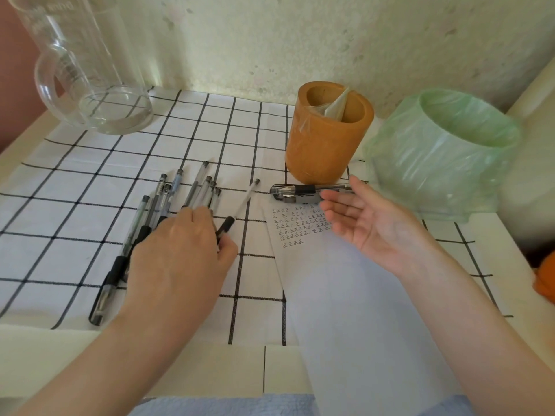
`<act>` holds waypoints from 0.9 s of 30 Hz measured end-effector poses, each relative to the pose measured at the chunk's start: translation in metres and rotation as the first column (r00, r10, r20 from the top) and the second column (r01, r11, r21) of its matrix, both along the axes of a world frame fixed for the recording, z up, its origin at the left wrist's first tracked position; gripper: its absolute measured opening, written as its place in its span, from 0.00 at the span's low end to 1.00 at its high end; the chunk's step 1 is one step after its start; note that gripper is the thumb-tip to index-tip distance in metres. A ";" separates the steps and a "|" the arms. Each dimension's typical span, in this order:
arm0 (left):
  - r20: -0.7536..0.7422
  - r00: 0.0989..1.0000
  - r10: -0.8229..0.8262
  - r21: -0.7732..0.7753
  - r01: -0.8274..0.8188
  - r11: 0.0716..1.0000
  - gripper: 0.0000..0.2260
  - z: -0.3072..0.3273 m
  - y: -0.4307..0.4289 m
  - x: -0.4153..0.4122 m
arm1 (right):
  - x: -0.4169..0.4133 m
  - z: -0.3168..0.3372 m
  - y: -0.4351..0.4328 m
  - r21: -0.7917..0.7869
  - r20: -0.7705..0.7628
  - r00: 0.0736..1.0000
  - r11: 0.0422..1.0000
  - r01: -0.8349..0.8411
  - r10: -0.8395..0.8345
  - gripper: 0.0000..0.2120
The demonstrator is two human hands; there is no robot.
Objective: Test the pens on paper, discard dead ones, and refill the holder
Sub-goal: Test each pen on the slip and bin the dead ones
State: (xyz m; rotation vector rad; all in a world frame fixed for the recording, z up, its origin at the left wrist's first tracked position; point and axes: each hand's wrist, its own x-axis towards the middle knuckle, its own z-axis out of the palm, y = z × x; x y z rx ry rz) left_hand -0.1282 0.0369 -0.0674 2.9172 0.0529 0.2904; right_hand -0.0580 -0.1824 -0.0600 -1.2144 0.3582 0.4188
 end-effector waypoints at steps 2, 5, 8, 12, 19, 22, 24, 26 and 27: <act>0.075 0.996 -0.054 -0.045 0.057 0.997 0.10 0.006 -0.002 0.000 | -0.001 0.000 0.001 0.018 0.016 1.000 1.000 -0.007 0.007 0.13; 0.057 0.996 -0.068 -0.148 0.076 0.986 0.11 0.012 -0.005 0.000 | -0.004 -0.001 0.004 0.019 0.046 0.998 0.999 -0.041 0.040 0.11; 0.019 0.999 -0.031 -0.311 0.036 0.950 0.11 0.016 -0.011 0.000 | -0.007 -0.002 0.009 0.017 0.062 0.994 0.996 -0.085 0.084 0.10; -0.068 0.993 -0.091 -0.568 0.036 0.822 0.06 0.016 -0.021 -0.001 | -0.010 -0.003 0.013 0.022 0.077 0.989 0.991 -0.129 0.127 0.11; -0.162 0.945 -0.283 -0.681 0.101 0.725 0.09 0.010 -0.031 -0.009 | -0.018 0.007 0.017 -0.188 0.260 0.863 0.899 -0.396 0.434 0.19; -0.129 0.940 -0.316 -0.656 0.158 0.738 0.10 0.010 -0.031 -0.009 | -0.022 0.010 0.021 -0.273 0.295 0.821 0.867 -0.417 0.488 0.09; -0.101 0.938 -0.332 -0.670 0.183 0.720 0.10 0.011 -0.032 -0.010 | -0.024 0.012 0.022 -0.273 0.311 0.832 0.881 -0.385 0.460 0.11; -0.077 0.939 -0.336 -0.690 0.193 0.698 0.09 0.014 -0.033 -0.011 | -0.025 0.012 0.022 -0.244 0.319 0.843 0.897 -0.369 0.433 0.10; -0.068 0.940 -0.335 -0.706 0.192 0.682 0.09 0.016 -0.035 -0.012 | -0.025 0.012 0.022 -0.229 0.321 0.845 0.901 -0.369 0.428 0.10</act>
